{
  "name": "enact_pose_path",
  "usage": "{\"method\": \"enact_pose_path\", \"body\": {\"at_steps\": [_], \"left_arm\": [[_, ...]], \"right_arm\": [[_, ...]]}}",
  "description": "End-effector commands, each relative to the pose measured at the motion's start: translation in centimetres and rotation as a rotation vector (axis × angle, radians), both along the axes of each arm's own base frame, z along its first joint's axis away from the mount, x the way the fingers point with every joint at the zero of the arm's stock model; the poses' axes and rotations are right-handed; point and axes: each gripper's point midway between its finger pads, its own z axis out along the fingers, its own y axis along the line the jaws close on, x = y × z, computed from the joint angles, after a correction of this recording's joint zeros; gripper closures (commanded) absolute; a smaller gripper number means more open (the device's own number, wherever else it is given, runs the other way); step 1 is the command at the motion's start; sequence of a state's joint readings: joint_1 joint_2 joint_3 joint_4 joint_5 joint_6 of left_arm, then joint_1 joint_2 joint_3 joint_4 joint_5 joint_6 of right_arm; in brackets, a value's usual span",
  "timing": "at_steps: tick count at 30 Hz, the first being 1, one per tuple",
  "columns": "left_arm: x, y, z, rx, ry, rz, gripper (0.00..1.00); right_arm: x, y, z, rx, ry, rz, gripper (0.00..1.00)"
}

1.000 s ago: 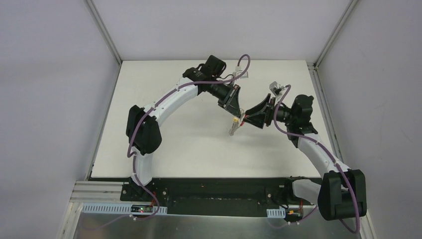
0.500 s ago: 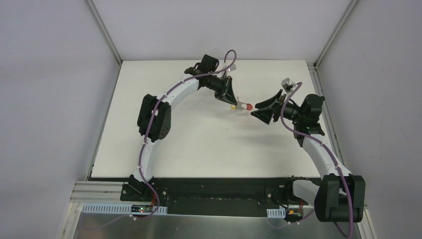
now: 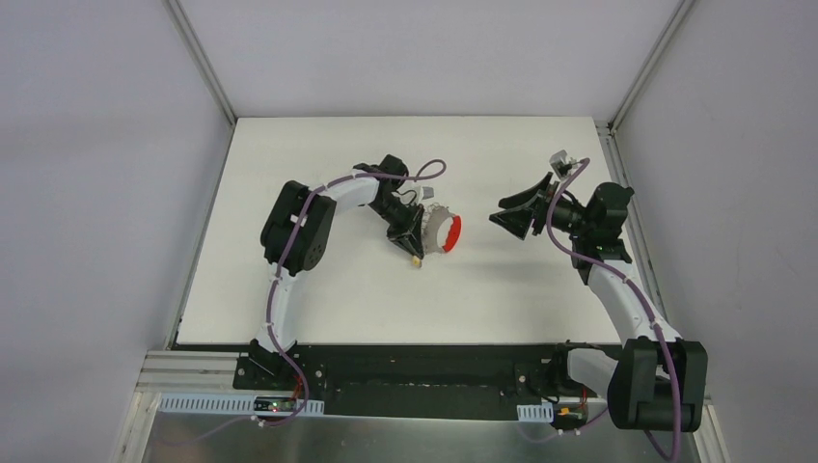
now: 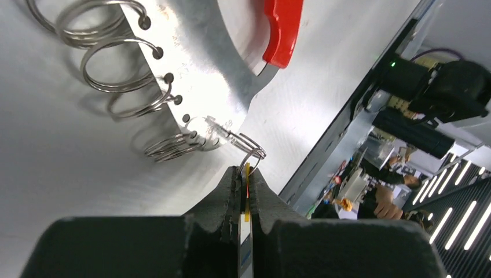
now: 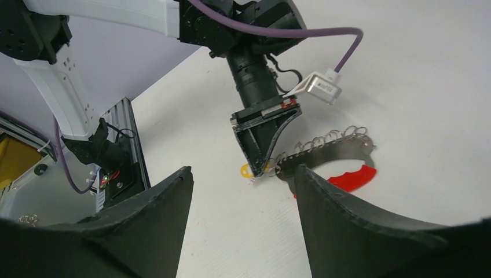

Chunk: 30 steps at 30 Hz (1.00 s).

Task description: Put the keys on the keyring

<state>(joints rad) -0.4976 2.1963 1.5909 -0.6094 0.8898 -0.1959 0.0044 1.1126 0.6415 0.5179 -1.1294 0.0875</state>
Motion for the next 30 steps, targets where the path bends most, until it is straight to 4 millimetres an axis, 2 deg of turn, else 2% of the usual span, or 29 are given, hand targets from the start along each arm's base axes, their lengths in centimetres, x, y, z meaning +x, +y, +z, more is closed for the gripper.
{"method": "enact_pose_path", "body": {"at_steps": [1, 6, 14, 17, 19, 26, 30], "left_arm": [[-2.4, 2.0, 1.2, 0.039, -0.031, -0.082, 1.0], [-3.7, 3.1, 0.0, 0.079, -0.012, -0.098, 0.91], [-4.8, 4.8, -0.5, 0.145, -0.035, -0.115, 0.74], [-5.0, 5.6, 0.1, 0.167, -0.081, -0.133, 0.59], [-4.9, 6.2, 0.8, 0.183, -0.124, -0.147, 0.53], [-4.5, 8.2, 3.5, 0.233, -0.302, -0.177, 0.43], [-3.3, 9.6, 4.9, 0.292, -0.451, -0.162, 0.4]], "right_arm": [[0.6, -0.7, 1.8, -0.008, -0.086, -0.024, 0.32], [0.8, -0.9, 1.6, -0.008, -0.08, -0.031, 0.32], [0.9, -1.0, 1.5, -0.009, -0.077, -0.033, 0.32], [0.9, -1.0, 1.4, -0.01, -0.076, -0.035, 0.32], [0.9, -1.1, 1.5, -0.01, -0.079, -0.037, 0.32], [0.9, -1.2, 1.6, -0.013, -0.086, -0.042, 0.31], [1.1, -1.4, 1.7, -0.019, -0.095, -0.054, 0.28]]}}
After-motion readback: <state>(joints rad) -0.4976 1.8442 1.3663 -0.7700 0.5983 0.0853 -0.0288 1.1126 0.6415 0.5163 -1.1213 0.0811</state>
